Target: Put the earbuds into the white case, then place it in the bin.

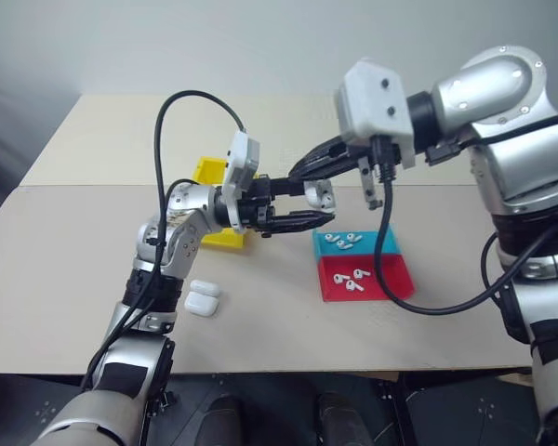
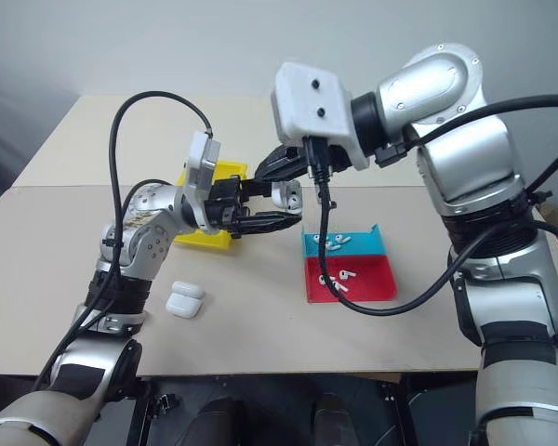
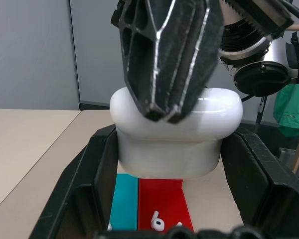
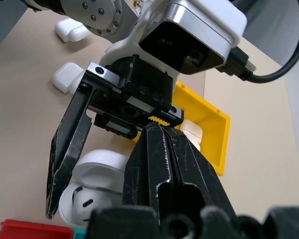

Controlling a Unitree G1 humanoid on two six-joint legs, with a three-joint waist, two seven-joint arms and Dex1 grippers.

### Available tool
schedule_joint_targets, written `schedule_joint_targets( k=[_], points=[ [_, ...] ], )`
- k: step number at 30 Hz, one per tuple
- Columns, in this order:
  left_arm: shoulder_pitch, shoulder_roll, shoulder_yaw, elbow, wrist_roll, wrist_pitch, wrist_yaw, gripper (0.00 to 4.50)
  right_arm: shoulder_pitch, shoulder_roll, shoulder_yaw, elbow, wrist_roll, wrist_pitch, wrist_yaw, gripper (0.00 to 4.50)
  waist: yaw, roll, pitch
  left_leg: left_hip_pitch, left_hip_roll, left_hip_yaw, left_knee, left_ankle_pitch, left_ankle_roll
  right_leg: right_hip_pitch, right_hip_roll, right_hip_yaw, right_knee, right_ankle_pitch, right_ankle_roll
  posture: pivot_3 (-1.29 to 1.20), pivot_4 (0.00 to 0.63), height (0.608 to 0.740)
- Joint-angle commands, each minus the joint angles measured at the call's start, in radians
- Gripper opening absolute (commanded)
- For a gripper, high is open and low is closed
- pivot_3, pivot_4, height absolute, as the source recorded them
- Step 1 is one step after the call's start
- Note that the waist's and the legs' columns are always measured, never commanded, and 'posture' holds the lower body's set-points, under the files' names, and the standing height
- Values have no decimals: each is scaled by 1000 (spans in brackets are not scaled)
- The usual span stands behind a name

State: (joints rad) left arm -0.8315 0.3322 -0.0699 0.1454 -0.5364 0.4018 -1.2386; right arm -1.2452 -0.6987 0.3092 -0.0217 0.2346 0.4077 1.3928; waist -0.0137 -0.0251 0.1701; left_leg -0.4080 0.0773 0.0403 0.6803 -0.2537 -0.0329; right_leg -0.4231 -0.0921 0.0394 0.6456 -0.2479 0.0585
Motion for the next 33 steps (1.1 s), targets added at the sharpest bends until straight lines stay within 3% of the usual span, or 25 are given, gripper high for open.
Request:
schedule_joint_targets(
  k=[1,10,19,26,33],
  points=[
    [-18,5,13,-25,-7,-20,-3,2796,-21,-11,-2,-27,-9,-31,42,44,0,0,0,0,0,0,0,0,0,0,0,0,0,0,0,0,150,740],
    [-4,24,29,-46,-14,-17,7,2796,20,-86,-4,-2,-41,-113,138,44,0,0,0,0,0,0,0,0,0,0,0,0,0,0,0,0,150,740],
    [-10,24,31,-40,-18,-24,3,2796,32,-97,-5,18,-66,-139,133,44,-1,0,0,1,0,0,0,0,0,0,0,0,0,0,0,0,150,740],
    [5,32,52,-63,-26,-29,21,2796,32,-117,-153,-5,67,65,59,44,1,0,0,0,0,0,0,0,0,0,0,0,0,0,0,0,150,740],
    [68,81,178,-126,-80,-53,69,2796,267,-196,-418,-194,309,430,-101,44,6,0,0,0,0,0,0,0,0,0,0,0,-1,0,0,0,150,740]
  ],
)
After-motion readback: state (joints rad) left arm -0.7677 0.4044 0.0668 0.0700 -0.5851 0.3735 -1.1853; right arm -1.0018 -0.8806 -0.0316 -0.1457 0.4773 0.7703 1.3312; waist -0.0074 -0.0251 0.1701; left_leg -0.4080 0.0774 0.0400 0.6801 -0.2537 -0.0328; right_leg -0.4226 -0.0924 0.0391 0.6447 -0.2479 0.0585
